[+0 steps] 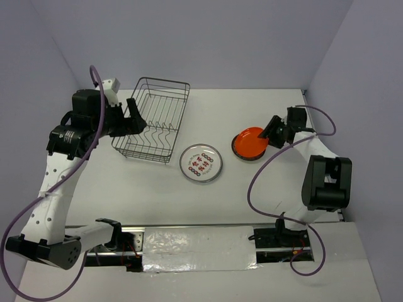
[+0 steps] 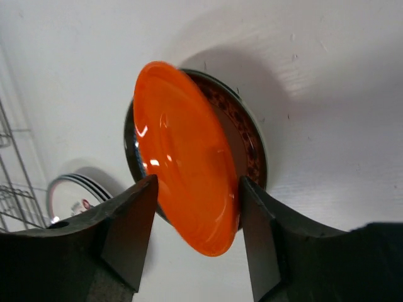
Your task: Unload the plates from the dish rack
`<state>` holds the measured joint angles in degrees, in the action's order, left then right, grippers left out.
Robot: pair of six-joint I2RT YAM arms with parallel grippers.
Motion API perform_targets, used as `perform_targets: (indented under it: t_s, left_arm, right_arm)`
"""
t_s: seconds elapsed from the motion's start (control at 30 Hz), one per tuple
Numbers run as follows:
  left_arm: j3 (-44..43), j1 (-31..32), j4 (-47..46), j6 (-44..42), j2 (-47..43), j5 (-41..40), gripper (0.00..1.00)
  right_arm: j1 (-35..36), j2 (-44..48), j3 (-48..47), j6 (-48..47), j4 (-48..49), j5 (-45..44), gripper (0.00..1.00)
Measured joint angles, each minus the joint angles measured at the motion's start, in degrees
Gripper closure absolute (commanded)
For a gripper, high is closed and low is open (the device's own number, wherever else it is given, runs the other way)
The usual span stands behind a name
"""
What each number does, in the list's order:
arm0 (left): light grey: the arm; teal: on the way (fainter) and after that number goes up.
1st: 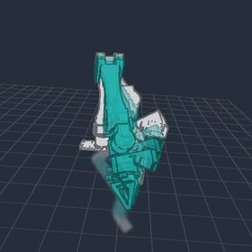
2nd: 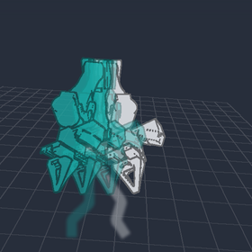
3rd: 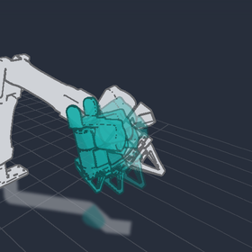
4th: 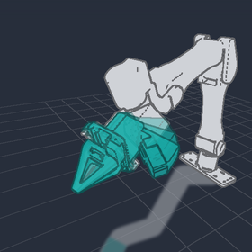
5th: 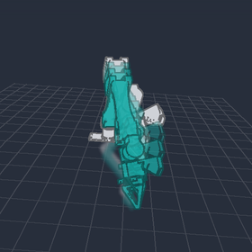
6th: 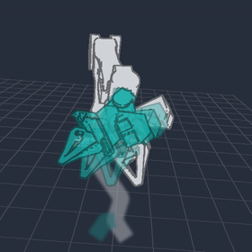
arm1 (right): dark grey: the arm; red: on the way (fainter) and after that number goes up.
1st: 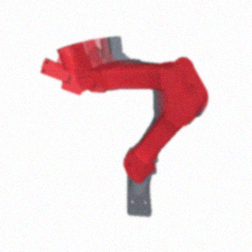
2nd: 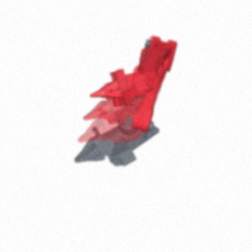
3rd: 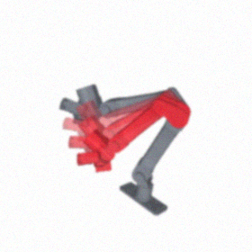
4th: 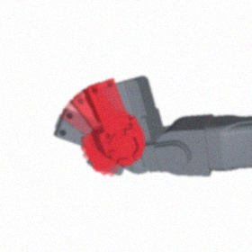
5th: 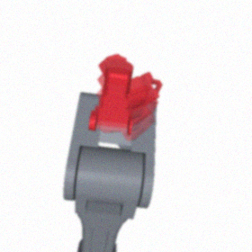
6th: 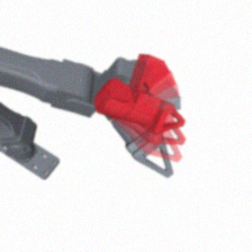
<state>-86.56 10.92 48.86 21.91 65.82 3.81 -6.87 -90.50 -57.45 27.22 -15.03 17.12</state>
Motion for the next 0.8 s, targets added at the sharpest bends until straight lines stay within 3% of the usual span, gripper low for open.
perform_targets:
  t_s: [0.07, 0.3, 0.33, 0.37, 0.57, 0.8]
  left_arm:
    - [0.72, 0.0, 0.68, -0.79, -0.22, -0.17, 0.0]
    - [0.96, 0.0, 1.6, -0.81, -0.24, -0.22, 0.01]
    - [0.96, 0.0, 1.7, -0.72, -0.22, -0.33, 0.0]
    - [0.92, 0.0, 1.92, -0.5, -0.13, -0.61, 0.0]
    - [-1.62, 0.0, 3.26, 1.62, 2.64, -4.39, 0.0]
    - [-3.78, 0.0, 5.14, 3.54, 3.04, -18.45, 0.0]
  right_arm:
    - [0.87, -0.26, -0.02, -0.85, -1.66, -1.01, 0.3]
    - [10.05, -4.66, -4.11, -2.14, -13.29, -13.94, 0.18]
    - [11.5, -5.01, -4.52, -2.12, -15.1, -16.79, 0.06]
    - [12.96, -4.98, -4.94, -1.79, -17.14, -19.3, 0.0]
    - [14.93, -1.25, -9.97, -1.9, -26.82, -28.72, 0.0]
    - [17.18, 23.89, -21.29, -7.41, -31.82, -26.05, 0.0]
